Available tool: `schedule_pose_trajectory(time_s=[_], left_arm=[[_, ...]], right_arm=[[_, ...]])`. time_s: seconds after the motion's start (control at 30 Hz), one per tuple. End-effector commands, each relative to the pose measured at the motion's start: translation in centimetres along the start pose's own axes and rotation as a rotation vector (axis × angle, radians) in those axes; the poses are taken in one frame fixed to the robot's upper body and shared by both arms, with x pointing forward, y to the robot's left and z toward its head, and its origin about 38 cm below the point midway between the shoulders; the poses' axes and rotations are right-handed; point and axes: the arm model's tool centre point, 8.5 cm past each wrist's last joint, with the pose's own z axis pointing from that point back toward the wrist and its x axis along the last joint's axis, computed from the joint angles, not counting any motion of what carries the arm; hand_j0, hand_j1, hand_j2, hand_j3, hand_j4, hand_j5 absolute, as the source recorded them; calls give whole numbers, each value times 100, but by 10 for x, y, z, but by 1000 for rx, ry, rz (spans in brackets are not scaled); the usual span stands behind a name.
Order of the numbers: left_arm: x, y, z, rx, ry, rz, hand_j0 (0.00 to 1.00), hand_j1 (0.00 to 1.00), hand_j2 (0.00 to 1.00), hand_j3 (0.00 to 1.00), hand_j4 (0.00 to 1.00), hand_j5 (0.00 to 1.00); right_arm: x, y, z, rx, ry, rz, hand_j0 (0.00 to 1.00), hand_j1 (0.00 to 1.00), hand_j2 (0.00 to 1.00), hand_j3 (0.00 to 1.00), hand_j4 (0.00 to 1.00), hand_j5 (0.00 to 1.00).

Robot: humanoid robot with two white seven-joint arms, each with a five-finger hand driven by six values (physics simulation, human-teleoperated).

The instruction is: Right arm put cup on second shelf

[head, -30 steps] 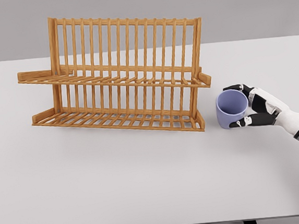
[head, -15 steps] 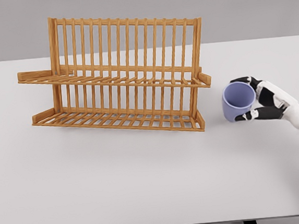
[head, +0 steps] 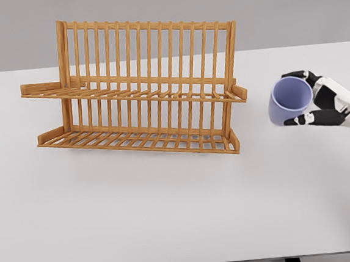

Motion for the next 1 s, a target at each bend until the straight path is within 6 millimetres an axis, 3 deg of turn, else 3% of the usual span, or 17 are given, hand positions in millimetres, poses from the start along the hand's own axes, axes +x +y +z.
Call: schedule_pose_trajectory(time_s=[0.0,0.97], left_arm=[[0,0,0,-1,0,0,100,100,100,100,100,100],[0,0,0,-1,0,0,100,100,100,100,100,100]], right_arm=[[9,-1,-1,-1,-27,5,66,66,66,66,66,66],[81,-5,-30,31,-235,73,66,66,66,66,66,66]])
